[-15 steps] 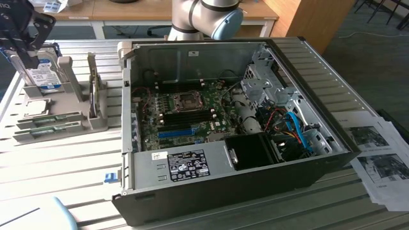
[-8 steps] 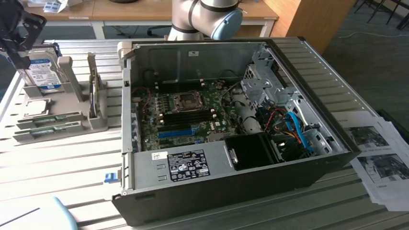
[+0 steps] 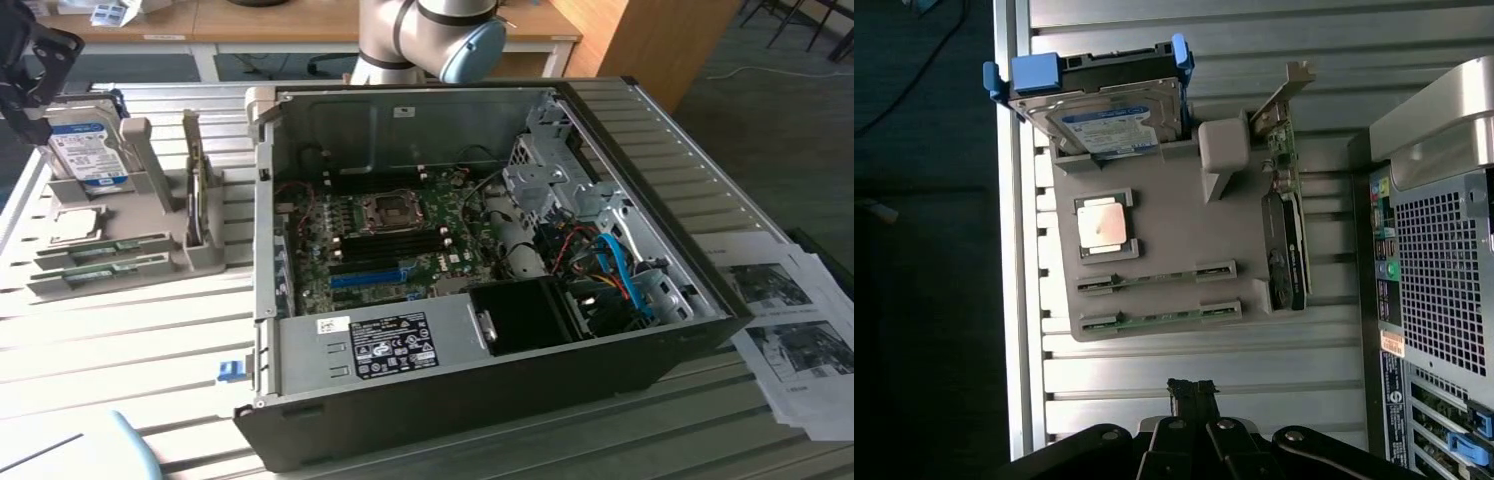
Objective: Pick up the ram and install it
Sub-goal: 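Reach for the ram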
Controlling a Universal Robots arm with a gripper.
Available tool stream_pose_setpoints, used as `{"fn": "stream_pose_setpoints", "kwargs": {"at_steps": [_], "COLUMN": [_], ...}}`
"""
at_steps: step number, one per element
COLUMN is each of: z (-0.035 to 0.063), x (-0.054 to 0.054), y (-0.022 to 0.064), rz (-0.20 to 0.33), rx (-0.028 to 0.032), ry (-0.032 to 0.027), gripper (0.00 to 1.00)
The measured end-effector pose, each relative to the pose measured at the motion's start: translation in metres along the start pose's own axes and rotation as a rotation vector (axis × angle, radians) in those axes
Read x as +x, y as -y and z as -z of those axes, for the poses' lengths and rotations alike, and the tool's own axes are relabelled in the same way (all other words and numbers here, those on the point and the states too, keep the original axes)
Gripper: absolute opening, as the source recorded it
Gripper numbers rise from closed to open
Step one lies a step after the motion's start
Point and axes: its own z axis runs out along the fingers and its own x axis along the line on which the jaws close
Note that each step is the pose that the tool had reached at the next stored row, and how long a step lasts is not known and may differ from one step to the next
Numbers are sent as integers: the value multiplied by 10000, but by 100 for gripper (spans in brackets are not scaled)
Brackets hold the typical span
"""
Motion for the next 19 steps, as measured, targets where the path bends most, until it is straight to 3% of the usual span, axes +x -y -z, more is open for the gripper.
{"fn": "stream_pose_setpoints", "kwargs": {"at_steps": [10,19], "z": [-1,-5], "x": [1,1], "y": [0,0], "rz": [166,1185], "rx": [7,54], "ry": [-7,-48], "gripper": [10,10]}}
